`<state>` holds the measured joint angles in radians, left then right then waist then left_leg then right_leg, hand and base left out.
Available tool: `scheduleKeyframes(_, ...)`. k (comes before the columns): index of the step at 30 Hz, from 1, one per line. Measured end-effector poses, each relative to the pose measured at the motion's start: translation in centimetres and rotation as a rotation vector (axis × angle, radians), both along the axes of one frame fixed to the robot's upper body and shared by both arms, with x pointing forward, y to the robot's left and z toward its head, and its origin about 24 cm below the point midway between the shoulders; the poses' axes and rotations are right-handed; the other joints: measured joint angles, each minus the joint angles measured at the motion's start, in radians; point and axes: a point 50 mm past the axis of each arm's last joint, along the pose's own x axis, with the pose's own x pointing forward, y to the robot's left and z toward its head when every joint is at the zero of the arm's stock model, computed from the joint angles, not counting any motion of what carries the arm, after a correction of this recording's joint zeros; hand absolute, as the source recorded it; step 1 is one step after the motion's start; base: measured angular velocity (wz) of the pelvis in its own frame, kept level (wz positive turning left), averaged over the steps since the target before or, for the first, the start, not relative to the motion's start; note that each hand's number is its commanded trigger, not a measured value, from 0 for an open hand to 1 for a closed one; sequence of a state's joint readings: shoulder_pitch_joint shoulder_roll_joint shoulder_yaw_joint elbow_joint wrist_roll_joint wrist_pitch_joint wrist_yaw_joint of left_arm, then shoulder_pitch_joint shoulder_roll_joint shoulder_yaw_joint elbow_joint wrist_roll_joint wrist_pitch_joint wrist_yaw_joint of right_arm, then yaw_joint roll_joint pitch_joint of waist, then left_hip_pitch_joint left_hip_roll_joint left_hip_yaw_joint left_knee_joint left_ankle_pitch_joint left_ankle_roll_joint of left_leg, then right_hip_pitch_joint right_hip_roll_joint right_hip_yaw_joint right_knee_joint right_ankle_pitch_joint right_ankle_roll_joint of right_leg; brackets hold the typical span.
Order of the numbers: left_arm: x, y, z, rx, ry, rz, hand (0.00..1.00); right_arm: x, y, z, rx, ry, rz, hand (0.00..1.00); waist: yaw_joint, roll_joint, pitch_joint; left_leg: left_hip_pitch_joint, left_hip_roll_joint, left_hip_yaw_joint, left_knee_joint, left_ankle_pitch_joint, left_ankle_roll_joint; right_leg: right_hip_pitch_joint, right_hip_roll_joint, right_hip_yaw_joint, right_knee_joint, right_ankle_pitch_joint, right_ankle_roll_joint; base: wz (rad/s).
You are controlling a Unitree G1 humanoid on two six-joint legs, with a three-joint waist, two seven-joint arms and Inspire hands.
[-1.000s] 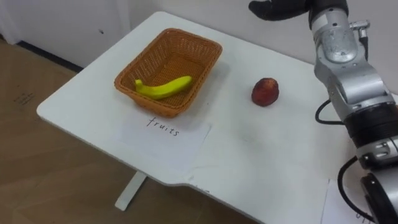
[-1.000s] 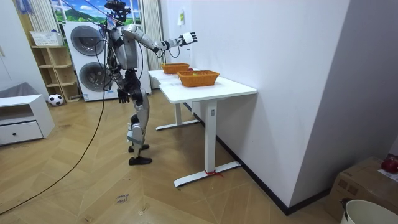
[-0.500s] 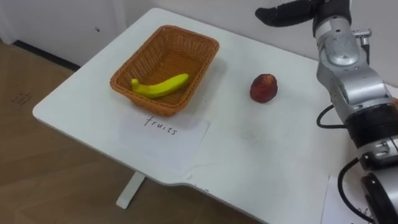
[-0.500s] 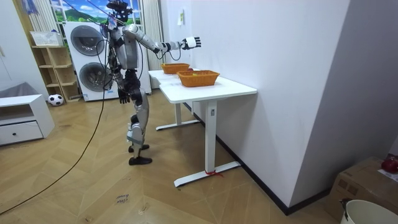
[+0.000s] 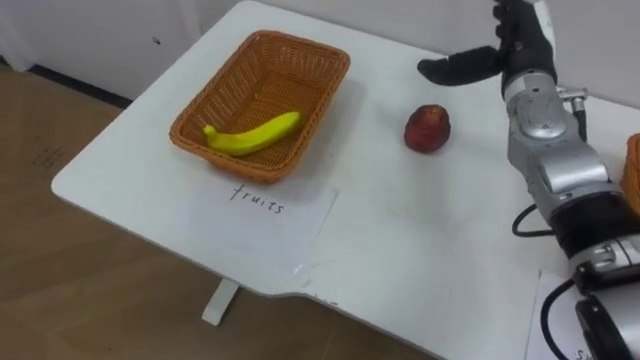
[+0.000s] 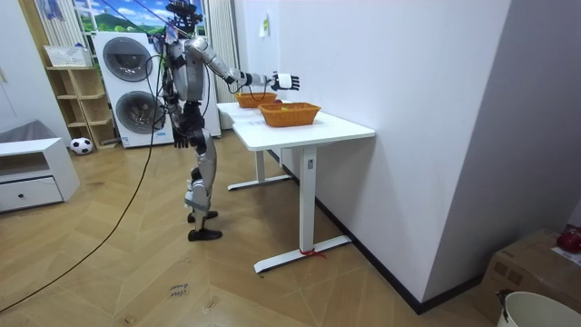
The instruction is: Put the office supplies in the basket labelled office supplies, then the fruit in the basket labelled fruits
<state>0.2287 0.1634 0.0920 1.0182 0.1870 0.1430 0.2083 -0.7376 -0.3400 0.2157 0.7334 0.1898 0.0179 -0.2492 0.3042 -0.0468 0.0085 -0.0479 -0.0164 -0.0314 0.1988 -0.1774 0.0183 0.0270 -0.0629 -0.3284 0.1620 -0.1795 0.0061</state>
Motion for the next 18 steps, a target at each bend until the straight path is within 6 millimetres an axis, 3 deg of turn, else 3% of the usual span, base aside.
scheduleKeyframes(18,1.6,-1.4,-0.2,-0.013,-0.046,-0.061,0.00,0.0,1.4,-1.7,0.032,0.083,0.087,0.00,-0.001,0.005,0.0066,-0.022,0.004,0.005,0.000,0.000,0.000,-0.026,-0.003,-0.003,0.007,0.001,-0.001,0.00)
